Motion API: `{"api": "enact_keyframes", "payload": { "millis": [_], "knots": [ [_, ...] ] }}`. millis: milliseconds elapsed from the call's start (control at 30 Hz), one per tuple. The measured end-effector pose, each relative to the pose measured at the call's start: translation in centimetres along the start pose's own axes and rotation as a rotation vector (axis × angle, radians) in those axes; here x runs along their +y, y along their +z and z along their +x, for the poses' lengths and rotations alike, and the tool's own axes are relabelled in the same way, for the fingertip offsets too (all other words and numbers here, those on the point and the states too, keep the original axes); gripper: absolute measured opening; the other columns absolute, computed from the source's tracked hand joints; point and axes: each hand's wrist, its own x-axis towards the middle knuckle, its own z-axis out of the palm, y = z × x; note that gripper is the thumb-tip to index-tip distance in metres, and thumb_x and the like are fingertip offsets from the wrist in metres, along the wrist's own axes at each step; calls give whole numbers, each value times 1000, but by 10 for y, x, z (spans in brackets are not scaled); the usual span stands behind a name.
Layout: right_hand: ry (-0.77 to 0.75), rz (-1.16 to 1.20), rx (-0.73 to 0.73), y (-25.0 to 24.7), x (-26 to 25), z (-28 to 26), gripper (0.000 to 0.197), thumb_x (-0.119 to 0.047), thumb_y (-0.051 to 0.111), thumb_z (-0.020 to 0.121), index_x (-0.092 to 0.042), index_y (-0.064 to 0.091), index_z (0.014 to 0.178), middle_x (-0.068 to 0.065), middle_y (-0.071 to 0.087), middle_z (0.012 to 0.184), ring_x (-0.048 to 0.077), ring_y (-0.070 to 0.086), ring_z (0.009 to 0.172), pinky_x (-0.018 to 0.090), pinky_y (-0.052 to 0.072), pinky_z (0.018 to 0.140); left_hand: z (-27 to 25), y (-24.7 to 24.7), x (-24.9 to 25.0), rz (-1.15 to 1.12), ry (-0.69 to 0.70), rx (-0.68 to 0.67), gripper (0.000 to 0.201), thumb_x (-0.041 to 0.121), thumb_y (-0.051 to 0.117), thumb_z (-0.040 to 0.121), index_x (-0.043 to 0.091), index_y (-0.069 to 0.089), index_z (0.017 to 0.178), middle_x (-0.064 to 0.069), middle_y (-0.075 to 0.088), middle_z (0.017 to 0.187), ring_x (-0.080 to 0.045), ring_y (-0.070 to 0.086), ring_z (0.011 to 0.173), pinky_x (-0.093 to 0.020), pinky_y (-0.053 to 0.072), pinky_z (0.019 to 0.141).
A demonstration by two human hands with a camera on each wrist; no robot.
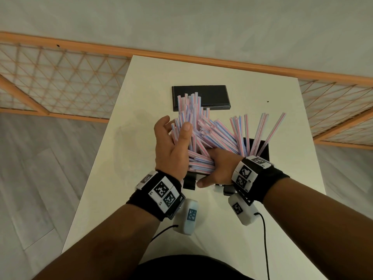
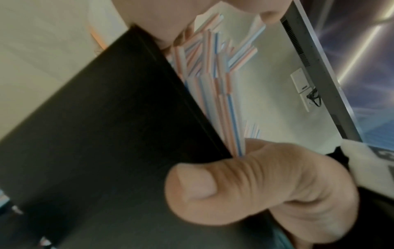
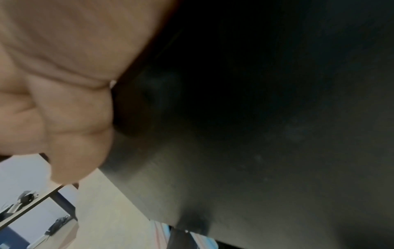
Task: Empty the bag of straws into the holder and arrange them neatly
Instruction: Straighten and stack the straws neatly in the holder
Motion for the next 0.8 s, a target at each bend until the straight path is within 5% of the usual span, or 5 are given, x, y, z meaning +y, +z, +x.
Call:
{"api": "enact_keyframes", "payload": {
  "millis": [67, 267, 433, 633, 800],
  "knots": [
    [-7, 27, 15, 0, 2, 0, 53, -36, 89, 66, -20, 63, 109, -10, 59, 76, 6, 54, 59, 9, 39, 37, 2, -2, 2, -44, 23, 18, 77, 56, 58, 82, 7, 39, 138, -9, 55, 125, 14, 61, 89, -8, 47, 76],
    [-72, 35, 68, 5, 3, 4, 73, -57, 85, 50, -31, 62, 114, -14, 69, 103, 9, 66, 93, 34, 54, 88, 9, -5, 7, -113, 31, 9, 69, 55, 60, 81, 15, 41, 134, -19, 55, 134, 4, 64, 92, -12, 48, 77],
    [-75, 10, 142, 0, -6, -2, 48, -59, 86, 56, -34, 63, 90, -12, 67, 87, 8, 65, 84, 31, 54, 81, 9, -7, 10, -101, 33, 35, 78, 65, 55, 75, 18, 41, 135, -14, 57, 136, -18, 61, 115, -21, 47, 87],
    [-25, -229, 197, 10, -6, -10, 88, -94, 51, 55, -33, 58, 118, -8, 66, 101, 17, 64, 97, 29, 50, 83, 13, -3, 16, 148, 119, -12, 75, 58, 44, 91, 13, 33, 149, -7, 47, 149, -11, 48, 134, -20, 39, 107],
    [-62, -253, 372, 12, 11, -36, 73, -78, 54, 68, -25, 53, 118, -4, 60, 109, 21, 59, 101, 37, 52, 83, 12, -1, 0, 335, -16, -42, 76, 53, 43, 100, 10, 16, 157, -8, 32, 160, -24, 45, 140, -38, 40, 113]
  ]
}}
